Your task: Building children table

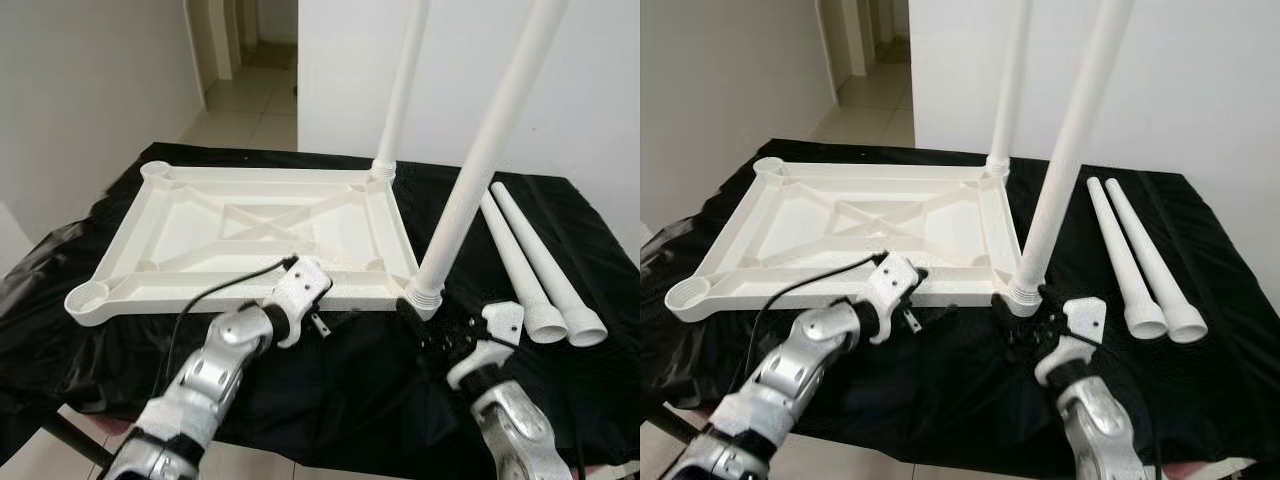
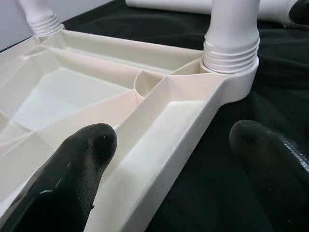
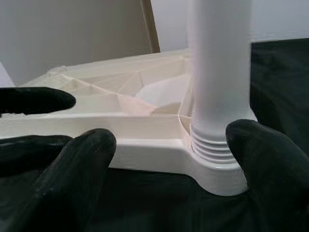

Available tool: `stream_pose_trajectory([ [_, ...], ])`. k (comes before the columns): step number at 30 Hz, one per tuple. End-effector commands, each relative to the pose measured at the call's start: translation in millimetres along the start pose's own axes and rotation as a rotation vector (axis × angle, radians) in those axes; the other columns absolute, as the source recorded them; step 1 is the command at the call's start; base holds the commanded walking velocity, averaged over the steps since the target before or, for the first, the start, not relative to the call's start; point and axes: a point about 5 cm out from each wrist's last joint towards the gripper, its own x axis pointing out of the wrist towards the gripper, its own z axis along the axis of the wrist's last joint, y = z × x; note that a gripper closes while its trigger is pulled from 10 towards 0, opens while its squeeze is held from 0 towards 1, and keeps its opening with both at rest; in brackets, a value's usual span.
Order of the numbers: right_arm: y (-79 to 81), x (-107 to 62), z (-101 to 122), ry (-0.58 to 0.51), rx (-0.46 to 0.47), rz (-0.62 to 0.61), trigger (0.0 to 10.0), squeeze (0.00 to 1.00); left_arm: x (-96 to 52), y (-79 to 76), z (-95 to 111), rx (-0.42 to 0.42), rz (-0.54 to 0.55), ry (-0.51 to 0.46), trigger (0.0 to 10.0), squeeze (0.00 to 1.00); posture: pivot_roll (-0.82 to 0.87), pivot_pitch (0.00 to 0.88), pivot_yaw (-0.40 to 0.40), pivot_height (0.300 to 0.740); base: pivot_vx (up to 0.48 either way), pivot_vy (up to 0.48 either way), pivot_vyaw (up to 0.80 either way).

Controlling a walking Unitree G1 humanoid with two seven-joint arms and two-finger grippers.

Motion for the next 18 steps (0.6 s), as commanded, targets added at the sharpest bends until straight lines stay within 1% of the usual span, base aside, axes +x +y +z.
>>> stream_pose_trajectory([
  [1,0.0,-1.4,5.9,-0.013,0.015,0.023,10.0,0.00,1.8,-3.7,-6.1,0.029,-0.066,0.034,10.0,0.00,-0.05,0.031,0.045,0.740,0.000,0.000,0.00],
  [6,-1.0,-6.2,7.1,0.003,-0.001,0.049,10.0,0.00,4.7,-1.0,-13.0,0.055,-0.094,0.080,10.0,0.00,-0.05,0.033,0.055,0.740,0.000,0.000,0.00],
  [8,-0.9,-7.3,8.3,0.000,0.003,0.047,10.0,0.00,7.8,-1.4,-19.7,0.069,-0.120,0.118,10.0,0.00,-0.06,0.035,0.067,0.740,0.000,0.000,0.00],
  [10,-0.6,-7.6,8.7,-0.001,0.007,0.046,10.0,0.00,9.0,-1.4,-22.5,0.069,-0.130,0.136,10.0,0.00,-0.06,0.035,0.068,0.740,0.000,0.000,0.00],
  [11,0.4,-8.3,9.4,-0.002,0.010,0.047,10.0,0.00,10.4,-0.6,-26.8,0.065,-0.140,0.162,10.0,0.00,-0.07,0.034,0.073,0.740,0.000,0.000,0.00],
  [14,1.3,-8.7,9.8,-0.002,0.012,0.048,10.0,0.00,11.0,0.2,-29.3,0.062,-0.144,0.177,10.0,0.00,-0.07,0.035,0.076,0.740,0.000,0.000,0.00],
  [16,1.7,-9.5,10.8,-0.007,0.014,0.039,10.0,0.00,11.8,7.6,-35.8,0.036,-0.101,0.229,10.0,0.00,-0.08,0.034,0.087,0.740,0.000,0.000,0.00],
  [17,1.7,-9.5,10.8,-0.007,0.014,0.039,10.0,0.00,11.8,7.6,-35.8,0.036,-0.101,0.229,10.0,0.00,-0.08,0.034,0.087,0.740,0.000,0.000,0.00],
  [18,2.0,-9.7,10.7,-0.008,0.013,0.035,10.0,0.00,11.6,12.1,-38.2,0.012,-0.066,0.248,10.0,0.00,-0.08,0.033,0.092,0.740,0.000,0.000,0.00],
])
